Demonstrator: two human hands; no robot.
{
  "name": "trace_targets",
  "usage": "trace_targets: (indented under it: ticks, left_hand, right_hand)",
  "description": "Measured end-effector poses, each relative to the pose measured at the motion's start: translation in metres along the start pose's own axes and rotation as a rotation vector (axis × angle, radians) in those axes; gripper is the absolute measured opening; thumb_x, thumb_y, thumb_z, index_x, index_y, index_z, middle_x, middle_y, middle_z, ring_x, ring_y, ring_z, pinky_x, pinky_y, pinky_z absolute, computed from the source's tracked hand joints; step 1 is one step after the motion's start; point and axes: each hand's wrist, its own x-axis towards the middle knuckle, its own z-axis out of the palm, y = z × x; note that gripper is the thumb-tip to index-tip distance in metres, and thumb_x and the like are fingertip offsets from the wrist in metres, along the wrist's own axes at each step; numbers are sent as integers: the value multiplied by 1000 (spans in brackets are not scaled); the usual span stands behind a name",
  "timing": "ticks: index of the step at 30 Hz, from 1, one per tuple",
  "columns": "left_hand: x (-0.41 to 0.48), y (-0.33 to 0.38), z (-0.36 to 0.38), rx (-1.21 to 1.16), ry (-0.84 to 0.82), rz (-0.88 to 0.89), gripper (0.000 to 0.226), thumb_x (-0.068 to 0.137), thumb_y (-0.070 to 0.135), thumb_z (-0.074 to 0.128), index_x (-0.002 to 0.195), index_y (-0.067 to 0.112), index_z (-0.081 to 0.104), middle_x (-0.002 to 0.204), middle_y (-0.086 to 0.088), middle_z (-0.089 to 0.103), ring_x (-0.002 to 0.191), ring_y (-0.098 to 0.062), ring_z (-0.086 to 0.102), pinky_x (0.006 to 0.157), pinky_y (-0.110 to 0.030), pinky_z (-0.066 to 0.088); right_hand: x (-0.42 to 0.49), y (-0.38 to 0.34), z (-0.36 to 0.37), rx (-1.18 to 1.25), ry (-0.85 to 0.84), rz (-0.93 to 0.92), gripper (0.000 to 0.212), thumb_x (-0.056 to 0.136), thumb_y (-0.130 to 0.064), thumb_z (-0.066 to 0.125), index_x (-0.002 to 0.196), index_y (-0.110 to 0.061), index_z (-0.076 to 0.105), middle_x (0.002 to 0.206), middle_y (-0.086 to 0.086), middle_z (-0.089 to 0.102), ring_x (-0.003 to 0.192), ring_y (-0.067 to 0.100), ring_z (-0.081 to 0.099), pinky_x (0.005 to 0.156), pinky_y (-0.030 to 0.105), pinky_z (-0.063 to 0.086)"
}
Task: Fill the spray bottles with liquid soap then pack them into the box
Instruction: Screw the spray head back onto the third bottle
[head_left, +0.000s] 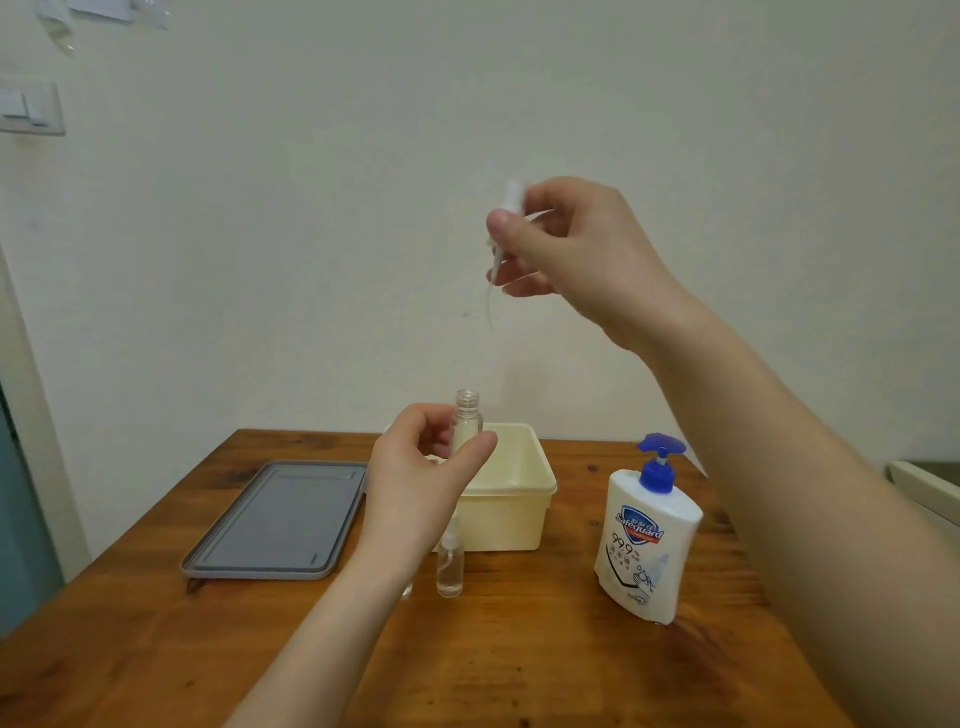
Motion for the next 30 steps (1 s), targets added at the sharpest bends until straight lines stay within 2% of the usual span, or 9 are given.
trace_targets:
  ticks: [10,17,20,24,28,30]
  left_hand:
    - [-1,5,0,20,9,13,22,74,22,72,92,18,61,78,5,58,73,-10,53,64,-18,45]
    - [0,9,2,6,10,18,17,74,22,73,85,25,60,77,5,58,72,-10,52,64,-19,46]
    - [0,9,3,9,7,22,20,75,21,72,91,18,62,77,4,58,73,-10,52,64,-19,45]
    - [3,10,3,-5,15,28,17,74,21,72,87,21,61,76,4,59,73,-11,54,66,-22,47]
    - [7,11,3,-12,-4,40,15,74,20,72,85,21,62,77,3,61,74,-14,56,67,-25,48]
    - [8,13,2,9,-24,59,14,75,20,72,82,23,61,75,4,59,73,-11,56,65,-17,47]
  right_hand:
    - [-12,4,11,11,-54,50,12,91,-16,56,93,-5,57,70,6,65,64,14,67,64,23,58]
    - [-23,15,19,-6,-99,72,16,91,-17,56,97,-2,58,71,5,66,66,15,67,65,24,57]
    - [-27,21,20,-74,-119,74,12,90,-18,57,94,-7,58,71,3,66,74,21,70,71,30,58]
    - [-34,29,22,-160,-202,76,6,88,-19,59,88,-16,54,74,-4,64,73,14,66,75,33,54]
    - [-40,34,19,-184,-243,88,15,88,-18,61,92,-4,60,83,12,67,76,23,60,78,43,50]
    - [-41,34,17,-200,-265,83,20,88,-19,61,96,-1,62,89,16,69,79,28,61,81,44,49]
